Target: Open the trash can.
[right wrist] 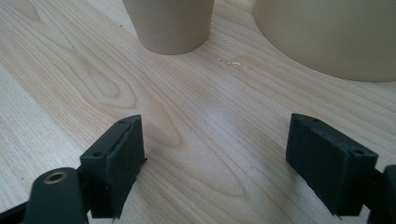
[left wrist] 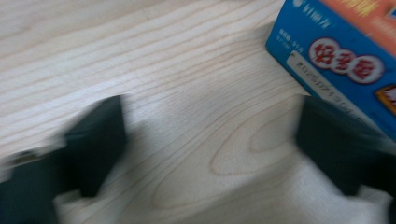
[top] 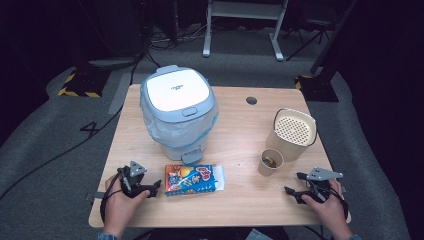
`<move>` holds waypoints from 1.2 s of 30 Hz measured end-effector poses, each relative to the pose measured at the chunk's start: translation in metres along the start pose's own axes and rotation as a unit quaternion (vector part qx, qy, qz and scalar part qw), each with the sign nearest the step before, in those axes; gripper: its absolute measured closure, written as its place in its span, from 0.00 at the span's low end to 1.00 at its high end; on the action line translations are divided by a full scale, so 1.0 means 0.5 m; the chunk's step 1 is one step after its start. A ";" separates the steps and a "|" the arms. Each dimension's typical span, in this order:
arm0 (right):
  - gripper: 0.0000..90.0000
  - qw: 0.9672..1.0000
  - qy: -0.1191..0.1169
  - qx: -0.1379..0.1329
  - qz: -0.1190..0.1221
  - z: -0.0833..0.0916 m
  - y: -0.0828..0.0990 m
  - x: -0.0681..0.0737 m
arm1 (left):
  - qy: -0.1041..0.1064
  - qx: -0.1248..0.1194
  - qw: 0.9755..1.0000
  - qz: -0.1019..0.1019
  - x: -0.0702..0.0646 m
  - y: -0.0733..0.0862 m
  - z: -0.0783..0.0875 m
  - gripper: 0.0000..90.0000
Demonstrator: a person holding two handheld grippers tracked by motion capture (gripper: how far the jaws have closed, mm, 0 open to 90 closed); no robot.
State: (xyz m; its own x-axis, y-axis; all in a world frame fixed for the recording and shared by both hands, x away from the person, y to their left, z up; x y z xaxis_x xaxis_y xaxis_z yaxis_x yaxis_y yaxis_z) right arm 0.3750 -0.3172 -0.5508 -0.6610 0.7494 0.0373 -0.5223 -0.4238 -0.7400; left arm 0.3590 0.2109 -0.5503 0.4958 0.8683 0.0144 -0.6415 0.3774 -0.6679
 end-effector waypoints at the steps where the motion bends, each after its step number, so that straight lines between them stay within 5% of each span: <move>1: 0.22 1.000 -0.001 0.000 0.000 0.000 0.000 0.000 | 0.008 0.013 1.000 0.005 0.001 0.001 0.011 0.45; 3: 0.22 1.000 -0.003 0.000 0.001 0.000 0.000 0.000 | 0.015 0.006 1.000 0.000 0.001 -0.001 0.014 0.47; 4: 0.22 1.000 -0.003 0.000 0.002 -0.001 0.000 0.000 | 0.025 -0.019 0.999 -0.019 0.000 -0.007 0.022 0.48; 7: 0.22 1.000 -0.004 0.000 0.002 -0.001 0.000 0.000 | 0.029 -0.027 0.998 -0.041 -0.001 -0.015 0.039 0.48; 9: 0.22 1.000 -0.004 0.000 0.003 -0.001 0.000 0.000 | 0.043 -0.026 0.998 -0.032 -0.006 -0.020 0.052 0.49; 12: 0.22 1.000 -0.004 0.000 0.003 -0.001 0.000 0.000 | 0.049 -0.023 0.998 -0.044 -0.009 -0.029 0.073 0.50; 18: 0.22 1.000 -0.006 0.000 0.005 0.000 0.000 -0.001 | 0.062 -0.035 0.997 -0.023 -0.019 -0.058 0.110 0.54; 22: 0.22 1.000 -0.007 0.000 0.006 0.000 0.000 -0.001 | 0.090 -0.069 0.993 -0.015 -0.038 -0.106 0.151 0.59; 32: 0.26 1.000 -0.013 -0.004 0.012 0.003 0.002 0.001 | 0.119 -0.093 0.986 -0.067 -0.059 -0.191 0.201 0.72; 36: 0.26 1.000 -0.013 -0.004 0.012 0.003 0.002 0.001 | 0.140 -0.110 0.981 -0.080 -0.070 -0.228 0.218 0.77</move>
State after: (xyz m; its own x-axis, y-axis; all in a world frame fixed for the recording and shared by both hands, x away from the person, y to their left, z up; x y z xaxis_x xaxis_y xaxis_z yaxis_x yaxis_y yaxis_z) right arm 0.3735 -0.3179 -0.5504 -0.6874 0.7254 0.0360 -0.5014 -0.4382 -0.7460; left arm 0.3512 0.1725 -0.3935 0.7413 0.6692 -0.0526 -0.4161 0.3966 -0.8182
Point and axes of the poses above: each handheld gripper's, and its own axes: z roughly backward along the jaws, y roughly out of its underside, x roughly to its left, the point moved 7 cm from there along -z, roughly forward along the jaws, and after that the axes turned 3 degrees about -z, right-handed, at the moved point
